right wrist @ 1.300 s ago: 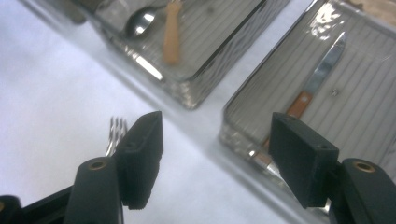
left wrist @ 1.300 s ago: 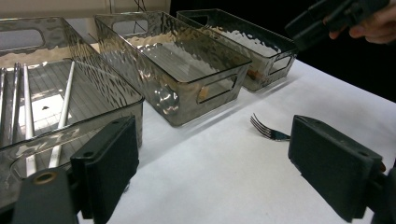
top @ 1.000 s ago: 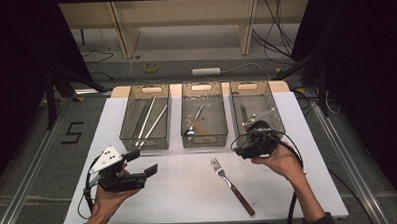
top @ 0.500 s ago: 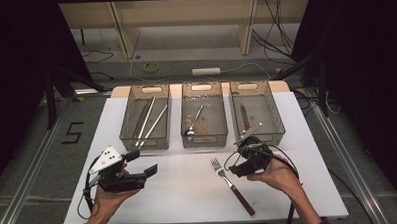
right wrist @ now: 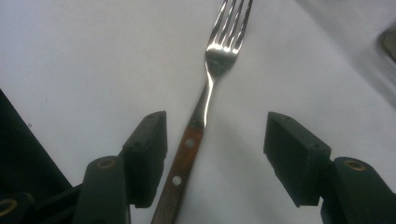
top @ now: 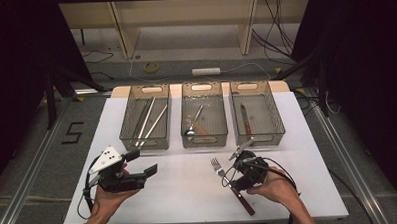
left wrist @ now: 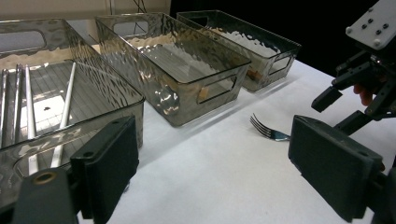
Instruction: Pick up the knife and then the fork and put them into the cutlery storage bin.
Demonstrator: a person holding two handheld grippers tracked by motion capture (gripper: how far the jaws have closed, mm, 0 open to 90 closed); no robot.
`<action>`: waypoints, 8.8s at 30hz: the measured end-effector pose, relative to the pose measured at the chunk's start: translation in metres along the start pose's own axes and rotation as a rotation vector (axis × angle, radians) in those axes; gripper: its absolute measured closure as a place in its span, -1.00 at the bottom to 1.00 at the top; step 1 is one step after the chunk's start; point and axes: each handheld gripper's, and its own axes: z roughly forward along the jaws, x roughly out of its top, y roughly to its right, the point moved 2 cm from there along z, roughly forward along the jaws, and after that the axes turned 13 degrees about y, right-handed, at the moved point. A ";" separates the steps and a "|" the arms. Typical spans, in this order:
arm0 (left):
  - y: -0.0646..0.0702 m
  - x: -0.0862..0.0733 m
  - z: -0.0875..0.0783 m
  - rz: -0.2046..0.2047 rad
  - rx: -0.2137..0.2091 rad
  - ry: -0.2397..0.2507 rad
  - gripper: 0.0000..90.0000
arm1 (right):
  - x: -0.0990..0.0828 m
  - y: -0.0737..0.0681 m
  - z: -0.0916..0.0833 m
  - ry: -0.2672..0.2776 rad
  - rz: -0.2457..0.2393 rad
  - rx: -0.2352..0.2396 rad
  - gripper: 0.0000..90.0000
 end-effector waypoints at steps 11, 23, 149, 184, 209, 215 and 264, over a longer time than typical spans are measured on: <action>0.000 0.000 0.000 0.000 0.000 0.000 -0.65 | -0.012 -0.011 0.009 -0.054 0.008 0.012 0.07; 0.001 0.000 0.001 0.005 0.000 -0.005 -0.65 | -0.020 -0.013 0.018 -0.087 0.012 0.018 0.31; -0.002 0.000 0.000 -0.007 0.006 0.009 -0.65 | 0.081 0.138 -0.041 0.264 0.171 -0.143 0.73; -0.002 0.001 0.000 -0.005 0.005 0.012 -0.65 | 0.085 0.186 -0.015 0.231 0.323 -0.261 0.72; -0.001 0.001 -0.001 -0.004 0.002 0.012 -0.65 | 0.073 0.190 0.012 0.167 0.375 -0.280 0.72; -0.001 0.001 0.000 -0.004 0.002 0.010 -0.65 | 0.069 0.190 0.016 0.153 0.380 -0.273 0.72; -0.001 -0.001 0.000 -0.009 0.003 -0.001 -0.65 | 0.052 0.131 -0.025 0.467 0.308 -0.177 -0.14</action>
